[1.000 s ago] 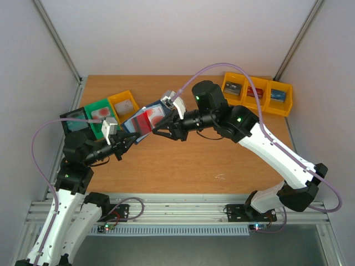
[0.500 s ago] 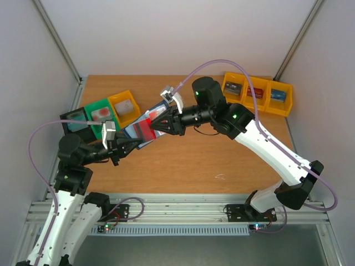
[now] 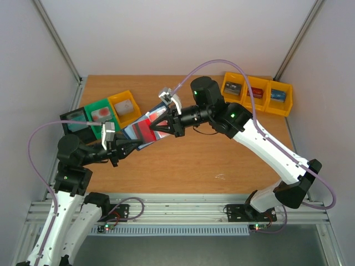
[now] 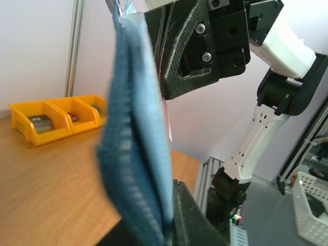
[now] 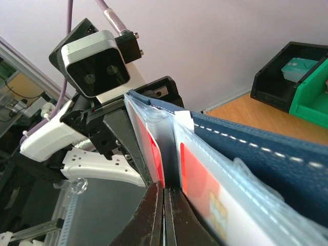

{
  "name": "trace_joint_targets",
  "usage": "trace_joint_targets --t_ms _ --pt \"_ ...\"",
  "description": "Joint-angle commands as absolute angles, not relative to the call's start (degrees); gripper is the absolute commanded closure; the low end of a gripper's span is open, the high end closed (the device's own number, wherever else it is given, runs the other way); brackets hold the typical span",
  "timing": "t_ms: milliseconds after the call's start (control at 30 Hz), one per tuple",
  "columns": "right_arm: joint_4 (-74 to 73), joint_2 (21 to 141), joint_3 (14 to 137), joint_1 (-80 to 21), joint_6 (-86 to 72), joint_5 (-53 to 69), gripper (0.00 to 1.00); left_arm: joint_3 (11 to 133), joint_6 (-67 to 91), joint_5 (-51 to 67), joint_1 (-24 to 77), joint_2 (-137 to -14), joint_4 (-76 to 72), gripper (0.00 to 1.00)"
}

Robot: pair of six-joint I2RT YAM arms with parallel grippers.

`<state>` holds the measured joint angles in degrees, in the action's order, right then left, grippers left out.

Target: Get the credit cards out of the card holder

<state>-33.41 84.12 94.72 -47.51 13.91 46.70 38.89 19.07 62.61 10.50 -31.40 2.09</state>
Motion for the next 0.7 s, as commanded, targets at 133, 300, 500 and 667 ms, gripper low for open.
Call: trace_joint_targets --t_ms 133,300,500,667 --pt "-35.1 82.8 94.8 -48.0 16.8 46.9 0.99 40.1 20.7 64.7 10.7 -31.0 -4.6 0.8" --pt "-38.1 81.8 94.8 -47.0 18.2 45.4 0.99 40.2 21.9 64.8 10.7 -31.0 -5.0 0.84" --pt "-39.9 80.3 95.0 -46.2 19.5 44.3 0.99 39.9 22.1 64.8 10.7 -31.0 -5.0 0.8" --pt "-40.8 80.3 95.4 -46.1 19.8 44.2 0.99 40.0 22.1 64.8 10.7 -31.0 -4.9 0.87"
